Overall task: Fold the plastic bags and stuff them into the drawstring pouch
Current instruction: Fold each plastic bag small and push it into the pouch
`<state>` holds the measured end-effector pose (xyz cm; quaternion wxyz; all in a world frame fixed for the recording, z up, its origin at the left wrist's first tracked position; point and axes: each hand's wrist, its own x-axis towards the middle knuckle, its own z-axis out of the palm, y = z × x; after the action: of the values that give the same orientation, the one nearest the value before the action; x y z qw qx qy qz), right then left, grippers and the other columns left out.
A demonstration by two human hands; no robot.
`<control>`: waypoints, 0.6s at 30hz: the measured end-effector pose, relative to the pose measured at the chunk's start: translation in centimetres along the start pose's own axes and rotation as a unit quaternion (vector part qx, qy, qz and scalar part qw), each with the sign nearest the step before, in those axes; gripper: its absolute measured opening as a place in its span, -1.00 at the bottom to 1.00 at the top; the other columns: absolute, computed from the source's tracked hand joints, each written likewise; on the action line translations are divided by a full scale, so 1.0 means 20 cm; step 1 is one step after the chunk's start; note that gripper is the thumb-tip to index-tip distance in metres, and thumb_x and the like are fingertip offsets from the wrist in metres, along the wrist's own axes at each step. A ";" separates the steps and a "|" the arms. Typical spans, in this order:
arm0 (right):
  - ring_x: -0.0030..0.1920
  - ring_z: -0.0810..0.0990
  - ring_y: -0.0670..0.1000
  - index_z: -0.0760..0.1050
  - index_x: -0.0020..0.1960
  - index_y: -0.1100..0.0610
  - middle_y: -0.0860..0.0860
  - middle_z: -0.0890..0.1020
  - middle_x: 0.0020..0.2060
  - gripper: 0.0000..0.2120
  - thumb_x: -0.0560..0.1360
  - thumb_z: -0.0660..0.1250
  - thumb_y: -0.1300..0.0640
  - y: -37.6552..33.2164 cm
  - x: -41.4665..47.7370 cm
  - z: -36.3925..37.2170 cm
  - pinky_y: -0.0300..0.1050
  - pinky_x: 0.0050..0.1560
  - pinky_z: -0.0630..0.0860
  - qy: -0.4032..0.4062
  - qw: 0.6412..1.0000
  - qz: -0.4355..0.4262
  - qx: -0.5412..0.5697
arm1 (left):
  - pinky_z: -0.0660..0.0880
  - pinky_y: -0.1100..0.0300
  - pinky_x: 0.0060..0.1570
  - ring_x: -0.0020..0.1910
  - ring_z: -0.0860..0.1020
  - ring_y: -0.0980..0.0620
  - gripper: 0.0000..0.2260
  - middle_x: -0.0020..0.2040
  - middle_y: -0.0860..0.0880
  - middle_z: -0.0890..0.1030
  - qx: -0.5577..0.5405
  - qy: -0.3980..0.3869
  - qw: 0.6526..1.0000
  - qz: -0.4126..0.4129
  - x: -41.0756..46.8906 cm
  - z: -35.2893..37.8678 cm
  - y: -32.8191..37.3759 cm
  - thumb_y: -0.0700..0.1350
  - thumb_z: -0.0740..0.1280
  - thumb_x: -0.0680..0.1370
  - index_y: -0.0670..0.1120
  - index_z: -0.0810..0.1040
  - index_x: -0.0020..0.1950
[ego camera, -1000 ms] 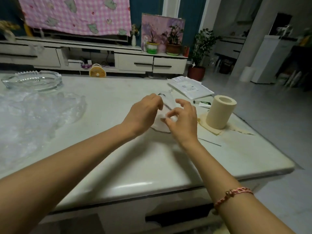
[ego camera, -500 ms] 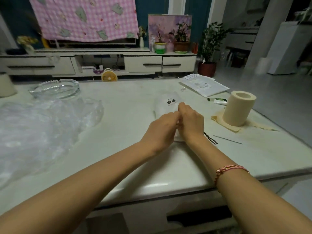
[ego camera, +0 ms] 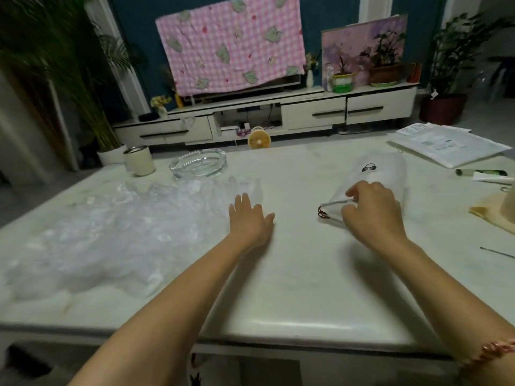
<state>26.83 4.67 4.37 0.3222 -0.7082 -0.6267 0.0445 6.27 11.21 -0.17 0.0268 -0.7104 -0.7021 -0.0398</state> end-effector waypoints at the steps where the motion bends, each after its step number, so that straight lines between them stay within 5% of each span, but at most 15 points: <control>1: 0.23 0.36 0.20 0.46 0.21 0.18 0.17 0.48 0.19 -0.69 0.48 0.21 0.26 -0.03 -0.02 0.01 -0.02 0.19 0.25 0.005 1.000 -0.008 0.013 | -0.11 -0.06 0.48 0.52 -0.11 -0.19 -0.49 0.54 -0.22 -0.03 0.006 -0.006 1.000 0.007 0.02 0.00 -0.03 0.12 -0.02 0.65 -0.18 0.22 0.48; 5: 0.19 0.39 0.16 0.51 0.13 0.17 0.13 0.50 0.12 -0.74 0.47 0.21 0.29 -0.12 -0.09 0.03 -0.04 0.20 0.26 0.010 0.997 -0.022 0.074 | -0.03 -0.04 0.45 0.50 0.04 -0.18 -0.51 0.46 -0.20 0.27 0.018 0.009 0.999 0.025 0.04 0.03 -0.08 0.08 0.01 0.65 -0.27 0.33 0.39; 7: 0.18 0.41 0.14 0.52 0.11 0.16 0.12 0.51 0.09 -0.75 0.47 0.22 0.29 -0.13 -0.11 0.05 -0.05 0.21 0.28 -0.008 0.996 -0.037 0.082 | 0.12 -0.03 0.39 0.41 0.23 -0.19 -0.60 0.35 -0.20 0.39 -0.006 0.093 0.994 0.060 0.01 0.02 -0.04 -0.02 0.07 0.64 -0.28 0.38 0.33; 9: 0.13 0.45 0.11 0.54 0.07 0.15 0.11 0.54 0.05 -0.78 0.47 0.23 0.28 -0.12 -0.11 0.04 -0.08 0.15 0.34 -0.010 0.993 -0.035 0.109 | 0.39 0.00 0.11 0.09 0.50 -0.23 -0.77 0.07 -0.22 0.55 -0.060 0.234 0.959 0.146 -0.04 -0.03 0.03 -0.21 0.17 0.56 -0.31 0.53 0.09; 12: -0.02 0.53 0.05 0.53 0.02 0.14 0.06 0.61 -0.05 -0.87 0.54 0.26 0.12 -0.12 -0.11 -0.02 -0.21 -0.14 0.38 -0.013 0.974 0.033 0.225 | 0.48 0.12 -0.35 -0.27 0.57 -0.15 -0.81 -0.17 -0.19 0.60 -0.150 0.366 0.874 0.282 -0.17 -0.09 0.15 -0.28 0.18 0.45 -0.26 0.58 -0.10; 16: -0.01 0.60 0.05 0.44 0.14 0.06 0.03 0.56 0.01 -0.53 0.45 0.25 -0.29 -0.12 -0.13 -0.11 -0.10 -0.10 0.56 -0.238 0.845 0.205 0.433 | 0.41 0.18 -0.46 -0.32 0.53 -0.07 -0.84 -0.14 -0.15 0.62 -0.070 0.369 0.802 0.465 -0.40 -0.03 0.29 -0.27 0.20 0.49 -0.19 0.52 0.01; 18: -0.13 0.60 0.01 0.49 0.17 0.11 0.03 0.59 -0.05 -0.50 0.42 0.33 -0.24 -0.08 -0.15 -0.09 -0.17 -0.26 0.48 -0.281 0.824 0.225 0.438 | 0.38 0.18 -0.37 -0.32 0.51 -0.02 -0.84 -0.17 -0.11 0.62 -0.009 0.364 0.761 0.537 -0.49 0.01 0.30 -0.27 0.16 0.56 -0.18 0.53 -0.03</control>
<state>25.68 1.15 5.54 0.3898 -0.5706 -0.4276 0.5828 12.20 1.42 -1.22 0.2911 -0.9033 -0.1429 -0.2807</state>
